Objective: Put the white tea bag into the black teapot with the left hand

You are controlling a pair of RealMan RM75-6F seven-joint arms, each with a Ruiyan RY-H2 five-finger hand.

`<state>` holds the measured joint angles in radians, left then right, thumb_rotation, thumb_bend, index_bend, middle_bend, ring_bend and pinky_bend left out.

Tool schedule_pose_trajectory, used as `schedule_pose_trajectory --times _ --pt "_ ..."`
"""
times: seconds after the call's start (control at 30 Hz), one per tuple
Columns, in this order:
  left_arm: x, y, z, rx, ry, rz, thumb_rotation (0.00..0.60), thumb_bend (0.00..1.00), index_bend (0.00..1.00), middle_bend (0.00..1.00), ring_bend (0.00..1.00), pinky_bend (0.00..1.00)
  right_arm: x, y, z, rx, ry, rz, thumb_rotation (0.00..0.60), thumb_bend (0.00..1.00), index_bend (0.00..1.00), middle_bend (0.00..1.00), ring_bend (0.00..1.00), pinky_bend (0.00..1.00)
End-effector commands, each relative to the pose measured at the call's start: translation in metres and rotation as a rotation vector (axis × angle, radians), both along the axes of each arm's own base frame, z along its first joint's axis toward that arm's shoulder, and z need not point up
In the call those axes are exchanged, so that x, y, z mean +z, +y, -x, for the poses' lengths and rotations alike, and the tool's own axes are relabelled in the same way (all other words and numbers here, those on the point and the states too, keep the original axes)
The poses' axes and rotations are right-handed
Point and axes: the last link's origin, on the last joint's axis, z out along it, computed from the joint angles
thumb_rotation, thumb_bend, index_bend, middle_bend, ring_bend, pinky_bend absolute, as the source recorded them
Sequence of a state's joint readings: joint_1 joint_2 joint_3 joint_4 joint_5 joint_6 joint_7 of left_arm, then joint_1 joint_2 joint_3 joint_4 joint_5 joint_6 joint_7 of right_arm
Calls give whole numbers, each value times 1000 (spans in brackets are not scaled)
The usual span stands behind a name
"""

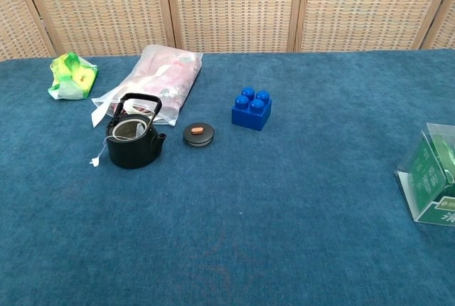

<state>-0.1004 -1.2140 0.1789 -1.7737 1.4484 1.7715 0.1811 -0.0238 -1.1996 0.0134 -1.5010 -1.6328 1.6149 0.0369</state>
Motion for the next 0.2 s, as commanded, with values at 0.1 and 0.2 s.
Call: schedule_pose_trajectory --times 0.1,0.2 --pt "0 2 -2 -13 6 4 600 428 112 0 0 0 -1 0 0 0 -2 0 600 8 118 197 82 157" --pt "-1 4 -3 -27 3 23 600 428 112 0 0 0 -1 -1 0 2 -3 1 600 8 118 197 82 157"
